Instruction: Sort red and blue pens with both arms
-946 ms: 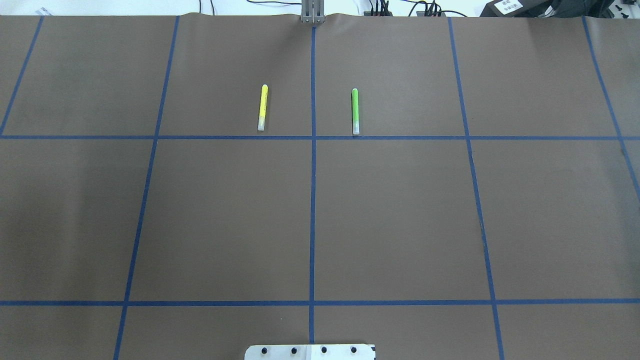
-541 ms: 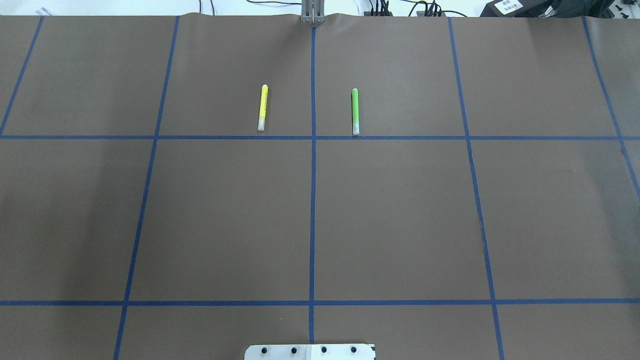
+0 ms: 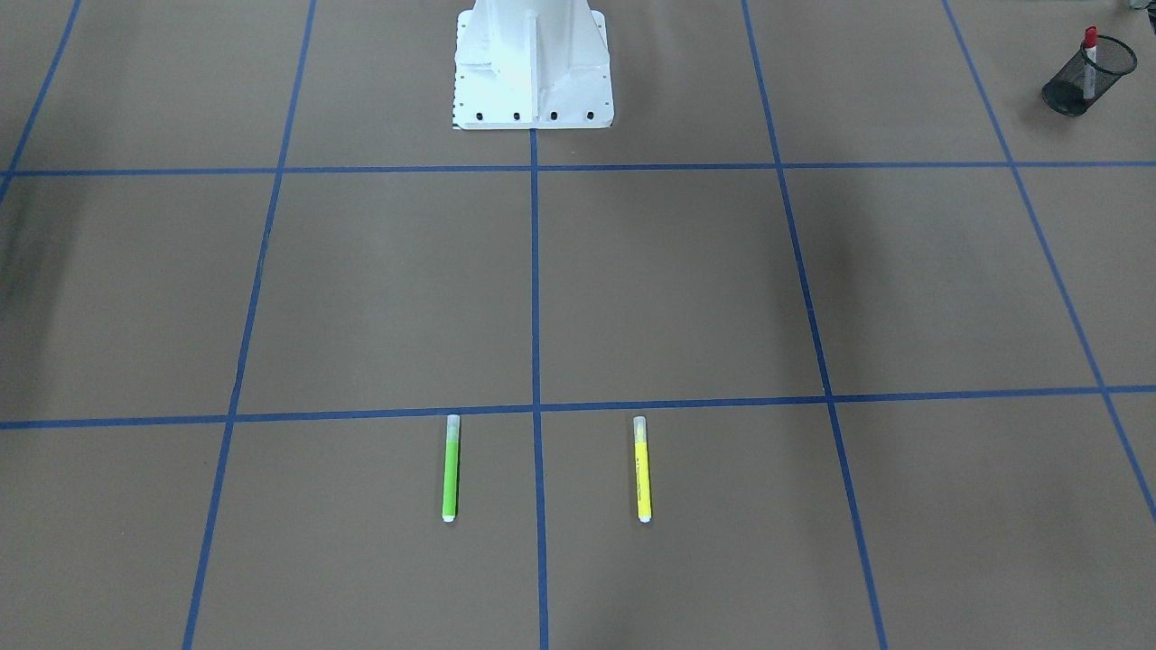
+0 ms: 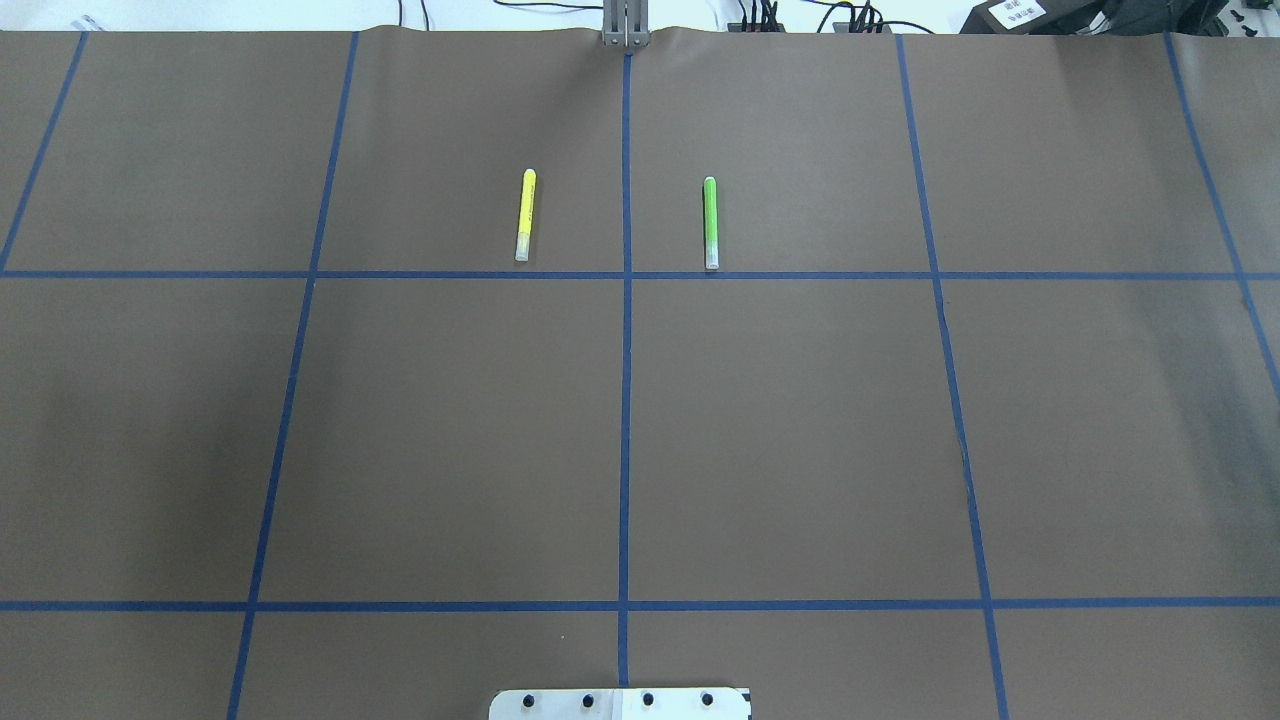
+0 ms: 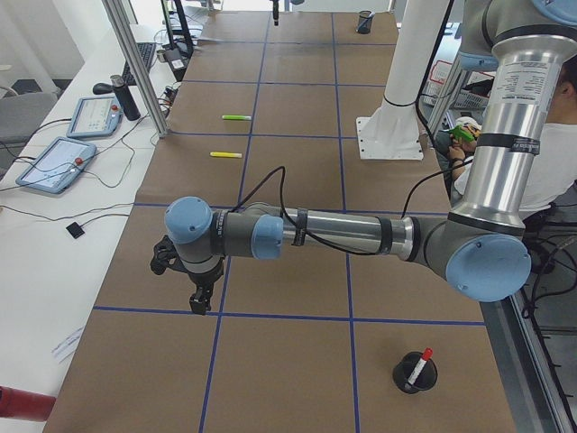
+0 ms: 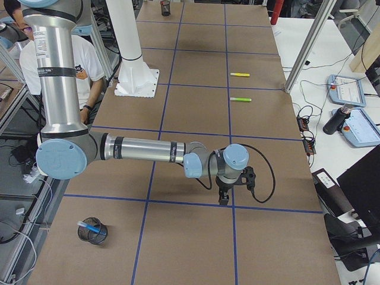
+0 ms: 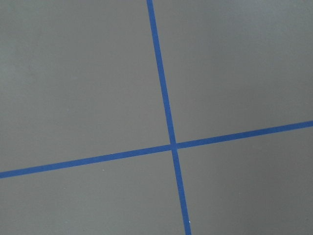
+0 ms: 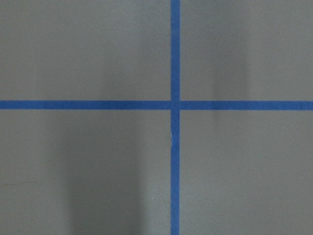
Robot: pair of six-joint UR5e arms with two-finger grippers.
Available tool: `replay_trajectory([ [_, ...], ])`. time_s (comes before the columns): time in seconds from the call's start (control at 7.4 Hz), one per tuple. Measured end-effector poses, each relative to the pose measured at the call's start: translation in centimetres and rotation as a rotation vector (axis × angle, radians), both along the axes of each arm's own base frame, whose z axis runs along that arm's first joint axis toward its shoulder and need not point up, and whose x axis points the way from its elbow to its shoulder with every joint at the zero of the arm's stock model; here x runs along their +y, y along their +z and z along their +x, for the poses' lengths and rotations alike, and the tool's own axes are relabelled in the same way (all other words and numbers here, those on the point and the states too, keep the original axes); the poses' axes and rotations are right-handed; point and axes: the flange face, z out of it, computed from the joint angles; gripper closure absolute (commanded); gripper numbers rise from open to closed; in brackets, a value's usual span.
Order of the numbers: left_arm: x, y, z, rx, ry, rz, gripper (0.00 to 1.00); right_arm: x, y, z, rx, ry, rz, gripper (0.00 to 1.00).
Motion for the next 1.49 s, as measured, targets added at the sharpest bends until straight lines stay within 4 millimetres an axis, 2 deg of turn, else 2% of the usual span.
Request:
replay_trajectory([
  [0.27, -0.1, -0.5, 0.8, -0.002, -0.003, -0.006, 0.0, -0.5, -3.1, -1.3, -0.006, 0.028, 0.005, 0.0],
  [0.41, -0.2, -0.6, 1.3, -0.001, -0.008, -0.016, 0.0, -0.5, -3.9, -1.5, -0.006, 0.035, 0.011, 0.0],
  [0.81, 0.1, -0.4, 1.8, 0.005, -0.005, -0.024, 0.0, 0.6, -5.1, -1.2, -0.007, 0.04, 0.022, 0.0],
  [1.22, 0.5, 0.0, 1.8, 0.006, -0.003, -0.021, 0.0, 1.5, -7.4, -0.9, 0.015, 0.045, 0.021, 0.0],
  [1.49, 1.1, 0.6, 1.8, 0.007, -0.005, 0.006, 0.0, 2.7, -7.4, -0.6, 0.03, 0.043, 0.001, 0.0],
])
